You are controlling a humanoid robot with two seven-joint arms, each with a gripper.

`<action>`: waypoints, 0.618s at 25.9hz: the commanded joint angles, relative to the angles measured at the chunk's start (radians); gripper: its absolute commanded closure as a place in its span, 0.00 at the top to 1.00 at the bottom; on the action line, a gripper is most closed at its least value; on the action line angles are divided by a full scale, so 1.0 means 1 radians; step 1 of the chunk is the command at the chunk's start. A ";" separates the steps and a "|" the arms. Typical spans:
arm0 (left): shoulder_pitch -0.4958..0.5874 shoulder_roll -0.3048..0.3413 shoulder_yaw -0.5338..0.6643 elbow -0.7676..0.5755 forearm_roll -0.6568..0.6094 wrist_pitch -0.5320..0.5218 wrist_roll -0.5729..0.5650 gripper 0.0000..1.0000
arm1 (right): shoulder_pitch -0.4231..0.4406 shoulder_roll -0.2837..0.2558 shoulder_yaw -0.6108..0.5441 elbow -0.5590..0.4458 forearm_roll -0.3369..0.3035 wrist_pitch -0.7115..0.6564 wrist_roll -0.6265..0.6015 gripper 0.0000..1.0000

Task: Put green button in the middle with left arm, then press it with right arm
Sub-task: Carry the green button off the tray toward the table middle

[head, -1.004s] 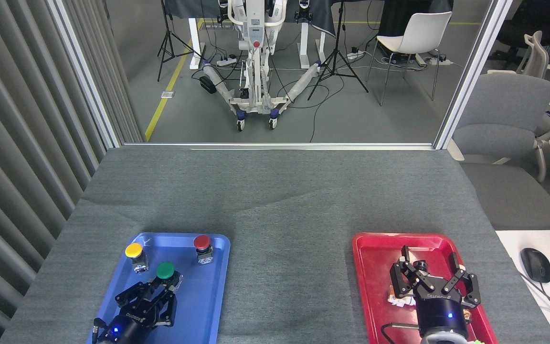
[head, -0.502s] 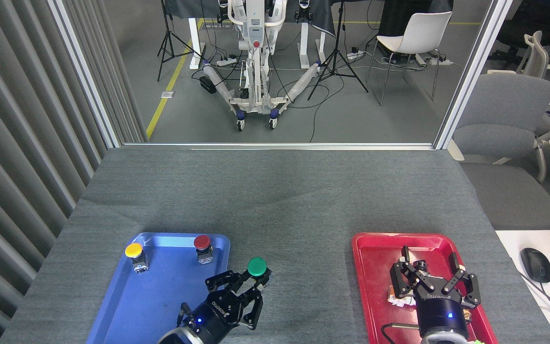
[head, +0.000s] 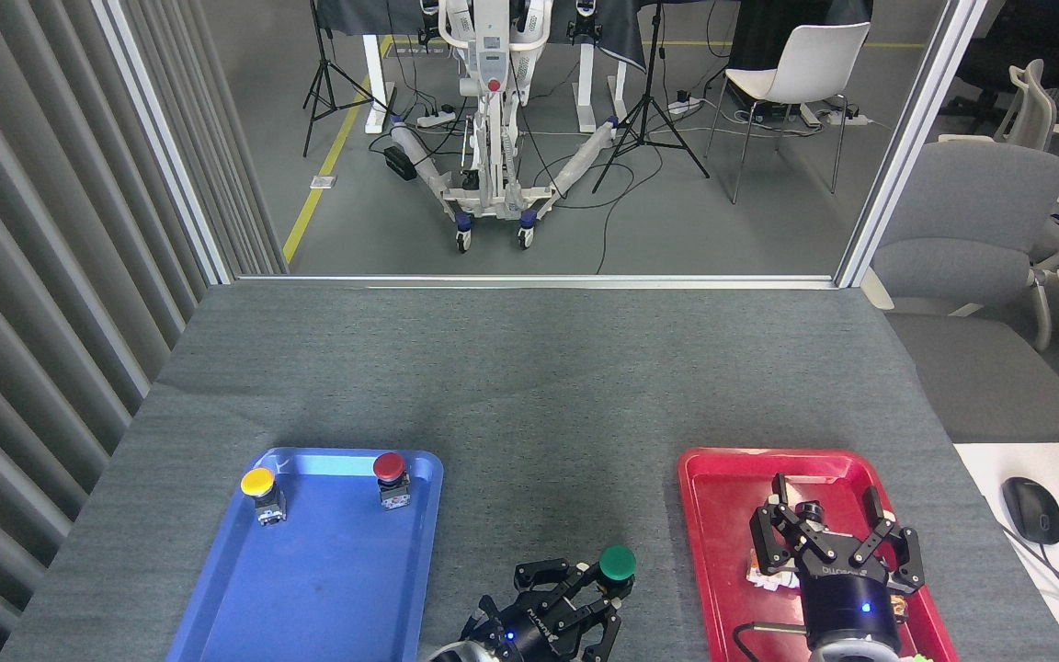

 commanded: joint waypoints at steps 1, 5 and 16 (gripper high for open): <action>-0.001 -0.005 -0.013 0.008 -0.003 0.020 -0.002 0.00 | 0.000 0.000 0.000 0.000 0.000 0.000 0.000 1.00; 0.007 -0.001 -0.013 0.008 -0.004 0.036 0.004 0.00 | 0.000 -0.003 0.000 0.000 0.000 0.000 0.000 1.00; 0.005 0.025 -0.007 0.008 0.002 0.086 0.009 0.09 | 0.003 -0.003 0.001 0.006 -0.002 -0.004 -0.003 1.00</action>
